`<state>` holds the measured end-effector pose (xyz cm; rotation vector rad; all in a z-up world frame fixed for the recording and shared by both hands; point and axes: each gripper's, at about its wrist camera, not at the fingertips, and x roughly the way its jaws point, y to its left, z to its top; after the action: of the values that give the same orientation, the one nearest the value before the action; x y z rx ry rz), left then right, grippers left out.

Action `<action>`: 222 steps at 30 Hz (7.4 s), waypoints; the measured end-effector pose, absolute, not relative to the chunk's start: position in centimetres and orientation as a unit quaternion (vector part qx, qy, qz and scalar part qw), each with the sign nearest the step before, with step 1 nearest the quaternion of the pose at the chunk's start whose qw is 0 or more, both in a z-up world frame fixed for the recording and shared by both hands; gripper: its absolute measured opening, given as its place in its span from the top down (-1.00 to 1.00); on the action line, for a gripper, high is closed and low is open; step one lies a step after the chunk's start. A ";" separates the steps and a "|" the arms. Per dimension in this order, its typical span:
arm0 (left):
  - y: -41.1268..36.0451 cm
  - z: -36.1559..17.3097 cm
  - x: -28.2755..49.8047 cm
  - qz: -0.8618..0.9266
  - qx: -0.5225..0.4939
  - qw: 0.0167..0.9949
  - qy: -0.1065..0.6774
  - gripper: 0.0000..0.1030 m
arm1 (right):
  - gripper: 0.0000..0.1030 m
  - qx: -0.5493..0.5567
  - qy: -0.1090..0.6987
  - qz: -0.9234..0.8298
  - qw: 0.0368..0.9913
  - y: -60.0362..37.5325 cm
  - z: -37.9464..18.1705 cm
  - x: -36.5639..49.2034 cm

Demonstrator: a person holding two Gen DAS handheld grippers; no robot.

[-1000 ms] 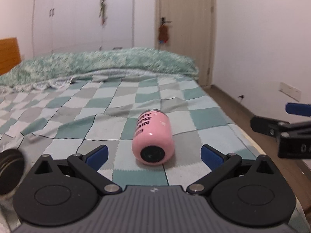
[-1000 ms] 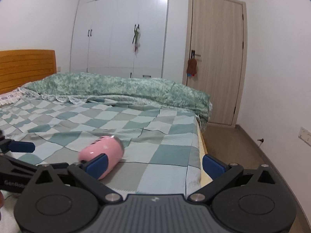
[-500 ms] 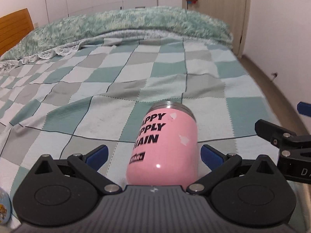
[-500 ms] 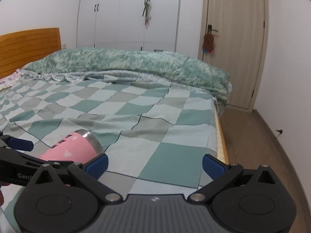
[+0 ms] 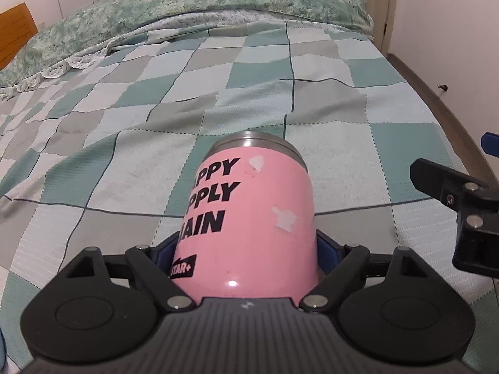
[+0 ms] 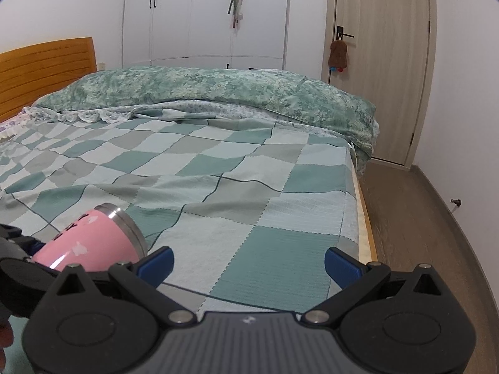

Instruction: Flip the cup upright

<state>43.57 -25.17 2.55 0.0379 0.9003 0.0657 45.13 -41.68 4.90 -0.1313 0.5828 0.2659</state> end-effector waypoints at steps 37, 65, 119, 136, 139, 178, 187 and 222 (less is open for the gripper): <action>-25.9 4.5 16.8 -0.011 -0.010 0.896 0.444 -0.66 | -1.00 -0.040 0.298 0.082 0.950 -43.5 9.3 15.3; -11.8 9.7 12.4 -0.097 -0.002 0.930 0.355 -1.00 | -1.00 -0.035 0.307 0.095 0.946 -33.8 12.7 12.7; -2.3 5.8 15.2 -0.110 -0.007 0.933 0.342 -1.00 | -0.63 -0.003 0.344 0.049 0.938 -27.6 8.0 16.7; -1.8 6.3 14.8 -0.085 -0.017 0.946 0.312 -1.00 | -0.63 -0.069 0.202 0.039 0.976 -23.5 4.4 19.0; -1.8 6.2 14.8 -0.083 -0.019 0.945 0.315 -1.00 | -0.63 -0.068 0.186 0.038 0.979 -23.3 4.0 18.6; 2.4 1.5 1.5 -0.012 -0.014 0.994 0.105 -1.00 | -1.00 -0.025 0.032 0.088 0.995 -22.7 2.3 -1.0; 2.9 1.4 0.8 -0.008 -0.020 0.995 0.099 -1.00 | -1.00 -0.018 0.035 0.090 0.995 -22.6 2.4 -1.1; 2.9 1.5 0.7 -0.005 -0.018 0.995 0.096 -1.00 | -1.00 -0.023 0.028 0.088 0.995 -22.6 2.4 -1.4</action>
<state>0.68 2.92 1.50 -0.0352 0.1927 -0.0101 -1.36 -22.64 2.35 -0.0455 0.0567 0.1756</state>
